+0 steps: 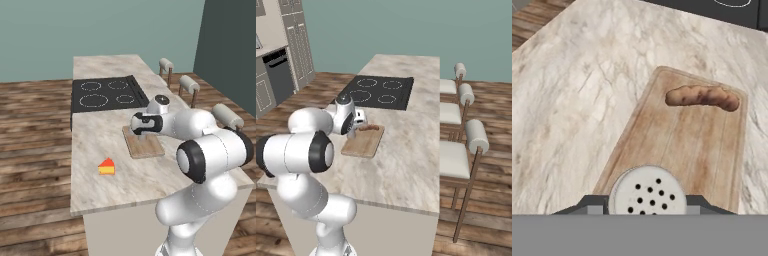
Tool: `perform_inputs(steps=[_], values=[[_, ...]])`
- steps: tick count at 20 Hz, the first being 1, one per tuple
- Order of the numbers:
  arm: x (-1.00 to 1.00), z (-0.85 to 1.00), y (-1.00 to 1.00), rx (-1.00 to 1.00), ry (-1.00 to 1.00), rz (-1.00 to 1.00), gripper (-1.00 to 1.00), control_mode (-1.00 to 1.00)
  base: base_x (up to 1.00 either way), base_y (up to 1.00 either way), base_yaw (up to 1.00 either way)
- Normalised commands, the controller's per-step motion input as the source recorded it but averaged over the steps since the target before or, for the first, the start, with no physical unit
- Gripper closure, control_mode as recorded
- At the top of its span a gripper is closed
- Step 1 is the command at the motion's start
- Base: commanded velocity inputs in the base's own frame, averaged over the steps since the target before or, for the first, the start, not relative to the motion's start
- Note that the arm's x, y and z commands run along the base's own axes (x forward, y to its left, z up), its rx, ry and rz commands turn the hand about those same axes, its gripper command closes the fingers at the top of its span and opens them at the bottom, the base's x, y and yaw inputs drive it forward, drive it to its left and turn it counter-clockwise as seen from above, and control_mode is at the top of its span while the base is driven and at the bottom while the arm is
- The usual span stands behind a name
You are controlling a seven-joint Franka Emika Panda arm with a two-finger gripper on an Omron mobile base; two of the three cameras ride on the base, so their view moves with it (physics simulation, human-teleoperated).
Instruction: Retrieve the reheated potato from the microwave, then place the potato, cheese, and condiment on the cutting board.
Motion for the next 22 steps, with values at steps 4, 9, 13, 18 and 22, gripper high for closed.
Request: perform_inputs(steps=[4, 9, 13, 18, 22], values=[[0.14, -0.16, 0.0, 0.0, 0.0, 0.0, 1.0, -1.0, 0.0, 0.0, 0.0], [0.12, -0.13, 0.0, 0.0, 0.0, 0.0, 1.0, -1.0, 0.0, 0.0, 0.0], [0.13, -0.15, 0.0, 0.0, -0.01, 0.0, 1.0, -1.0, 0.0, 0.0, 0.0], [0.17, -0.12, 0.01, 0.0, -0.01, 0.0, 1.0, -1.0, 0.0, 0.0, 0.0], [0.23, -0.06, 0.03, 0.0, -0.01, 0.0, 1.0, -1.0, 0.0, 0.0, 0.0]])
